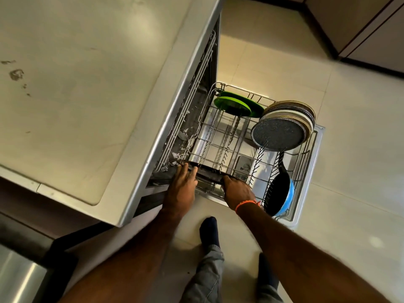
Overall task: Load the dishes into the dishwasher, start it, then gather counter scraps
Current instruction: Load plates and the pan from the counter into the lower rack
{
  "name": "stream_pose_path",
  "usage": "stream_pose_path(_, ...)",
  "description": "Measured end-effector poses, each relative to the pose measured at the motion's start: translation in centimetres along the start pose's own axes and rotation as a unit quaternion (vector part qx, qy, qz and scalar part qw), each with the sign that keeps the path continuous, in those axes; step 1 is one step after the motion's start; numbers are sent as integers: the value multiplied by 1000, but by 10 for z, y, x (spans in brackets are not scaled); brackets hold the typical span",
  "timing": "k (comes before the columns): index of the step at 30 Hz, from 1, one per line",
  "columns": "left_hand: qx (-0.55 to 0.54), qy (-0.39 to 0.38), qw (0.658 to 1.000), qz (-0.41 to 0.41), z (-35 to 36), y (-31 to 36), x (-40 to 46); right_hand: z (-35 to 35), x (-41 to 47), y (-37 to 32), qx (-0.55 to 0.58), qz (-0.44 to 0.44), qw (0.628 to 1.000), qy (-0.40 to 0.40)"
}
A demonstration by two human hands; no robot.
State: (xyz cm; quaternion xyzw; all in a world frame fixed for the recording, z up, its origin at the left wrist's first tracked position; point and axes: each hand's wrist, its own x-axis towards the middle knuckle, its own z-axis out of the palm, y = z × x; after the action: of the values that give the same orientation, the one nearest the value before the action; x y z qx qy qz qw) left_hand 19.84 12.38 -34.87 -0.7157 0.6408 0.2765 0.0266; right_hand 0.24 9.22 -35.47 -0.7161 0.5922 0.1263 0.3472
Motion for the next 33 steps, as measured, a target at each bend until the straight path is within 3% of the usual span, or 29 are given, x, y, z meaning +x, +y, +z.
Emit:
stream_pose_path(9,-21,-10,999,-33,1,11,-3,-2,-8,7,16,9,997,78)
stream_pose_path(21,-8,-49,999,-9,-37,30,-42,-41,-42,-1,2,9,999,36)
stream_pose_path(28,-57,-79,994,-48,-103,75,-112,-99,-121,-32,-47,-65,996,26)
stream_pose_path(33,-174,23,975,-135,-141,101,-188,-138,-182,-67,-138,-189,972,8)
